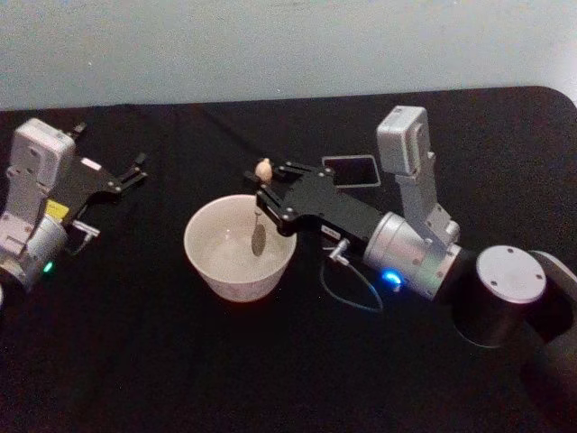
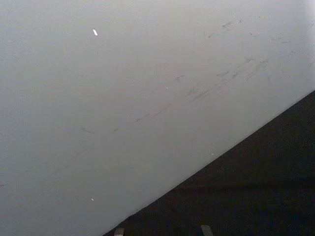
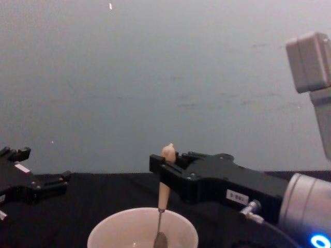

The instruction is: Pick up the stirring spoon with one hand, stir inside the cup, then place it back in its original position.

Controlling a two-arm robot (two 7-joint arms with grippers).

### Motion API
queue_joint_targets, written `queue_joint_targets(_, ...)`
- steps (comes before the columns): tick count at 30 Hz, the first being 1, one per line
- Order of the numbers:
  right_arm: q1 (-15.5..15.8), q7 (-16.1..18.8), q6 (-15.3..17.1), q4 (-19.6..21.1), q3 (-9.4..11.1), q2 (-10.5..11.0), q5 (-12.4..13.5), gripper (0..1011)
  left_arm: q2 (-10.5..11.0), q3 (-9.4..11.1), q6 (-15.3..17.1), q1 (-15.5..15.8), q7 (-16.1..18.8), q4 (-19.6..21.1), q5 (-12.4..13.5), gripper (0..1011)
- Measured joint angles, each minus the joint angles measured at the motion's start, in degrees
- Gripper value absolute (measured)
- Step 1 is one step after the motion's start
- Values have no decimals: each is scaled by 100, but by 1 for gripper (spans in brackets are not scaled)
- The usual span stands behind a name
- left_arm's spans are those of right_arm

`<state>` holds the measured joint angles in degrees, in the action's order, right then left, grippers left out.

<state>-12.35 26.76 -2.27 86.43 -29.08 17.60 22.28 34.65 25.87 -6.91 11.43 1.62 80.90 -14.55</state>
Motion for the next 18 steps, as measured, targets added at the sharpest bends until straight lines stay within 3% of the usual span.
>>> queue_joint_targets(18, 323, 246, 181, 484, -41, 341, 241, 222, 0, 0, 0, 0, 0, 0, 0, 1001)
